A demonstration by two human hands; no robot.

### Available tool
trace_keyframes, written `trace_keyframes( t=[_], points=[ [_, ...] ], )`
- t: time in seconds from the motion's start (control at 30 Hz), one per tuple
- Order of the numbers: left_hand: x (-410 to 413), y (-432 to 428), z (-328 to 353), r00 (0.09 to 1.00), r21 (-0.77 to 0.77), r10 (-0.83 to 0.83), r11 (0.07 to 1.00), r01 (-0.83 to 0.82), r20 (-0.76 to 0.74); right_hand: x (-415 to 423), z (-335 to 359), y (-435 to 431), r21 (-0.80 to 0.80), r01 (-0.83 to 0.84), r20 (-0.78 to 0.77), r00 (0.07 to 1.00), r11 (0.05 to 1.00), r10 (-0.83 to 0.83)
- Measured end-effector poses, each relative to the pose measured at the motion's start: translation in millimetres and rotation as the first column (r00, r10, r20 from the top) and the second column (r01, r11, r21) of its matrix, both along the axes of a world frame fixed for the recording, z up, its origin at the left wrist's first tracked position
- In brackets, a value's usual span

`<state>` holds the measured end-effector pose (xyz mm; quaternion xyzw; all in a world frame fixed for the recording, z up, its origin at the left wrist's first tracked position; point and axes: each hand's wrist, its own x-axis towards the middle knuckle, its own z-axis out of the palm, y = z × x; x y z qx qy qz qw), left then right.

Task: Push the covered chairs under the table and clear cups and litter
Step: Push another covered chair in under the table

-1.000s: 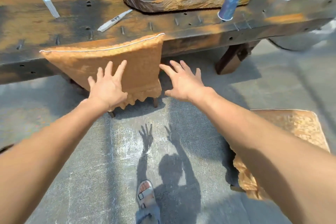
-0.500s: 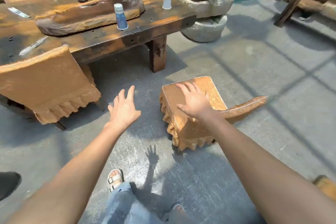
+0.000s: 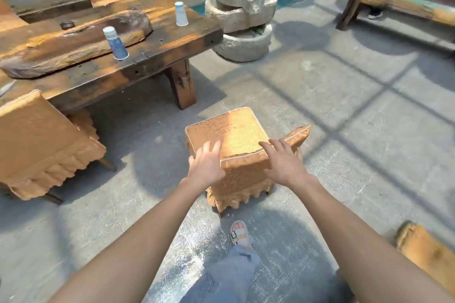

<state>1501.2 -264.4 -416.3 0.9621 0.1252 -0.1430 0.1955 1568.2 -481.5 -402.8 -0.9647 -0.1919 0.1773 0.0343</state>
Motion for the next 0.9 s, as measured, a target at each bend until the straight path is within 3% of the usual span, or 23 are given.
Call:
trace_keyframes(
  t=[0.27, 0.4, 0.7, 0.9],
  points=[
    [83, -31, -70, 0.977, 0.022, -0.111, 0.993, 0.116, -0.18, 102, -54, -26, -0.182, -0.12, -0.077, 0.991, 0.976, 0.108],
    [110, -42, -104, 0.943, 0.025, -0.084, 0.995, 0.097, -0.321, 151, -87, -44, -0.271, -0.188, -0.181, 0.973, 0.944, 0.142],
    [128, -52, -132, 0.907, 0.109, -0.04, 0.989, 0.095, -0.42, 200, -131, -58, -0.274, -0.437, -0.193, 0.898, 0.857, 0.396],
    [132, -59, -134, 0.912, 0.179, -0.011, 0.979, 0.093, -0.411, 231, -146, -58, -0.195, -0.642, -0.185, 0.767, 0.742, 0.615]
  ],
)
